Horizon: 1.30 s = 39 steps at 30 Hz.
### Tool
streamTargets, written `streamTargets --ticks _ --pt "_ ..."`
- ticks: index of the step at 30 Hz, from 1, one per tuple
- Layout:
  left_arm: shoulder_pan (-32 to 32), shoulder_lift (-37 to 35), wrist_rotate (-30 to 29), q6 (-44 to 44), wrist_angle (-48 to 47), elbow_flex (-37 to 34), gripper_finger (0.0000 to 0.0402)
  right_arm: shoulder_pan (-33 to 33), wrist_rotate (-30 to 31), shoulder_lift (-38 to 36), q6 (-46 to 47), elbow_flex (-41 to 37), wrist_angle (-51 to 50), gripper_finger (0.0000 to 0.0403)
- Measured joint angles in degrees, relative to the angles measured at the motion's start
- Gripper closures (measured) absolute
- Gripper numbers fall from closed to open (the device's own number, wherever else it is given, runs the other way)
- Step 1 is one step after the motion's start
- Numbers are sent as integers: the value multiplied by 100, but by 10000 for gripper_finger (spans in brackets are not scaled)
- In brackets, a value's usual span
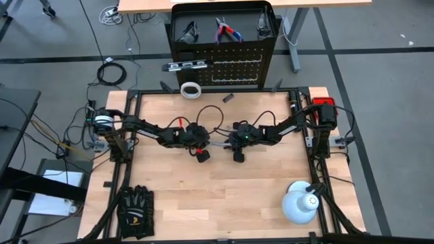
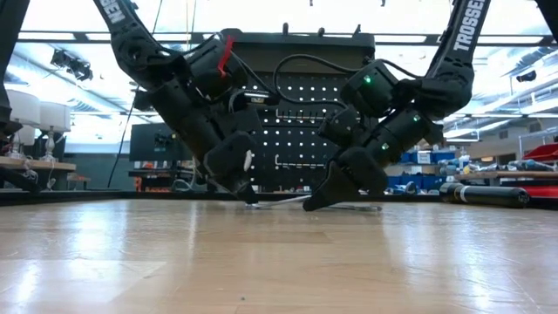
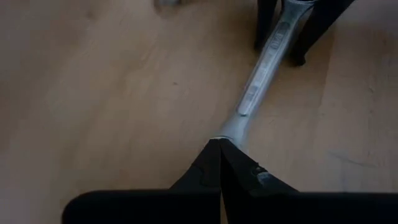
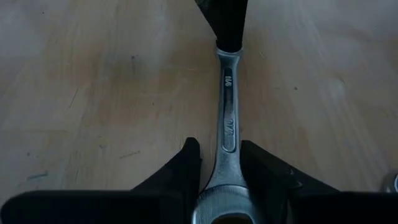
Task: Hang tools onto peg board
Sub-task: Hang the left silver wrench on the peg board
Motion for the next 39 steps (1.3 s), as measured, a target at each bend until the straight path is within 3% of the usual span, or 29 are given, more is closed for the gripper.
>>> streamTargets --ticks 6,11,17,27,34,39 --pt "-301 -430 -1427 381 -15 14 402 4 239 -102 14 -7 -151 289" --pt "-579 -541 -2352 720 274 -11 402 -27 1258 -501 -15 -28 -541 290" --pt "-643 -539 -2379 1012 1959 -793 402 -269 2028 -1197 -142 -24 -1015 290" --pt "-445 -493 -2400 1978 6128 -1922 402 -891 3116 -2469 -690 -13 -593 290" --pt "-296 108 -2583 2342 7686 -2222 402 -1024 3985 -2621 -1320 -13 464 290" --pt "-167 184 -2589 2506 7878 -2205 402 -1119 4364 -2612 -1061 -11 769 290"
